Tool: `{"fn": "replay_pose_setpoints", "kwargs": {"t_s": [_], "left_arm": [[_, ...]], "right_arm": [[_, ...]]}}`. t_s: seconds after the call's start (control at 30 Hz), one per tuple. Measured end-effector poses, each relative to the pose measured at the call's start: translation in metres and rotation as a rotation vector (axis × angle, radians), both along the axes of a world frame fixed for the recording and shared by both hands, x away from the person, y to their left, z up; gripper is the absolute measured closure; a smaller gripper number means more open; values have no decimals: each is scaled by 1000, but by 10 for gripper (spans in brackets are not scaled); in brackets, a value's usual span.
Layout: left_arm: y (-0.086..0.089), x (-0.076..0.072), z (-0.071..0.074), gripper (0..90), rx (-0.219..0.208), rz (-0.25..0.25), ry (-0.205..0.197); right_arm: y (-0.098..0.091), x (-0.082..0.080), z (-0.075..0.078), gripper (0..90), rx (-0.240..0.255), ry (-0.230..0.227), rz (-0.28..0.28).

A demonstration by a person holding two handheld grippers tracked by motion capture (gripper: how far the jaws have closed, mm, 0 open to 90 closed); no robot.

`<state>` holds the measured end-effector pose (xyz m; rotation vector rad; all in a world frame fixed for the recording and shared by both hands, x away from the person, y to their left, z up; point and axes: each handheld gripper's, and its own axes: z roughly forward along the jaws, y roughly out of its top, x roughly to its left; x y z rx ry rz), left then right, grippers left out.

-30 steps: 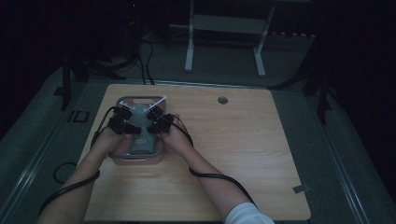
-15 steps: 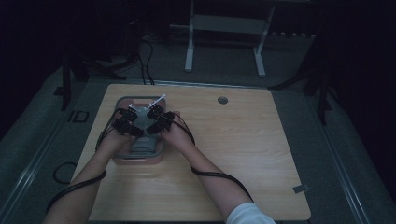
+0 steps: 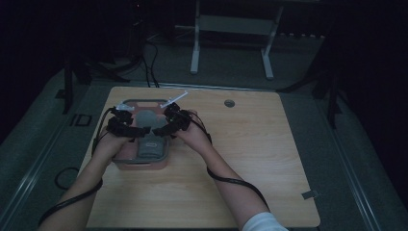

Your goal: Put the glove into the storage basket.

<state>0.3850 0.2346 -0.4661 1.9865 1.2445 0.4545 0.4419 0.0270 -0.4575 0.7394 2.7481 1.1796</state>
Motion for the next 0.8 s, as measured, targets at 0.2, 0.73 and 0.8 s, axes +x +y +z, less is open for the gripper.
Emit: {"fn": "replay_pose_setpoints", "kwargs": {"t_s": [0.2,0.73,0.8], "left_arm": [[-7,-22,7,153,-39,-43,-68],[-48,-64,12,153,-110,-184,-137],[-56,-70,11,153,-108,-211,-145]], "right_arm": [[-16,-10,6,156,14,-58,42],[-63,-29,3,153,3,-86,42],[-69,-32,2,153,10,-84,36]]}}
